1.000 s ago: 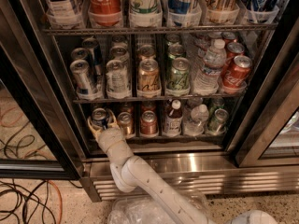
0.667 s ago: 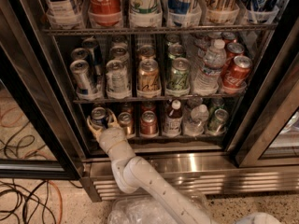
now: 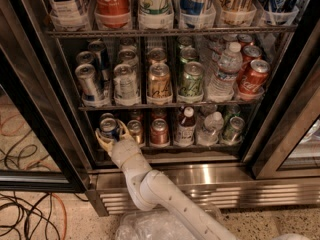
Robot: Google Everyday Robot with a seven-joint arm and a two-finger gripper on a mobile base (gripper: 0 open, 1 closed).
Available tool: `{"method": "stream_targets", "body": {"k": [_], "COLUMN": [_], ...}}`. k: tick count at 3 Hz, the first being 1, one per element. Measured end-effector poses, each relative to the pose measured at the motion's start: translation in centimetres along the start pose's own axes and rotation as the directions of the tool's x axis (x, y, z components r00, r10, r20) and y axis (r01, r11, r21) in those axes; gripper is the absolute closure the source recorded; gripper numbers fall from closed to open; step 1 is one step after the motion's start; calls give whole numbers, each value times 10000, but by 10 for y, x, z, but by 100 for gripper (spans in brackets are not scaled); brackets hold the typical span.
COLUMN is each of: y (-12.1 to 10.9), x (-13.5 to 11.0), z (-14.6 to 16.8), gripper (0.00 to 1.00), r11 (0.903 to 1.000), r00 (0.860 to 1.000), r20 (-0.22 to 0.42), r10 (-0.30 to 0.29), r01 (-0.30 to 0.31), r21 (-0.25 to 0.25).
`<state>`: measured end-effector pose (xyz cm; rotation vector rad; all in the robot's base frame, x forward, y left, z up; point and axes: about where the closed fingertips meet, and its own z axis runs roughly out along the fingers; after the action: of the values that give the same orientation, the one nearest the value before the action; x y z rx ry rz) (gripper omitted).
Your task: Pick pepsi can from bottom shelf of fridge
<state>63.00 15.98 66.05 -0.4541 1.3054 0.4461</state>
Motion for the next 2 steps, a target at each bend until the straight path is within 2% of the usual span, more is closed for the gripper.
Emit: {"method": "stream_targets", "body": {"k": [2], "y": [4], "x": [-3], "z": [-20], "gripper": [100], "r11": [9947], "r00": [9994], "r20": [-43], "r10": [332], "r01": [-335], "r21": [-967]}}
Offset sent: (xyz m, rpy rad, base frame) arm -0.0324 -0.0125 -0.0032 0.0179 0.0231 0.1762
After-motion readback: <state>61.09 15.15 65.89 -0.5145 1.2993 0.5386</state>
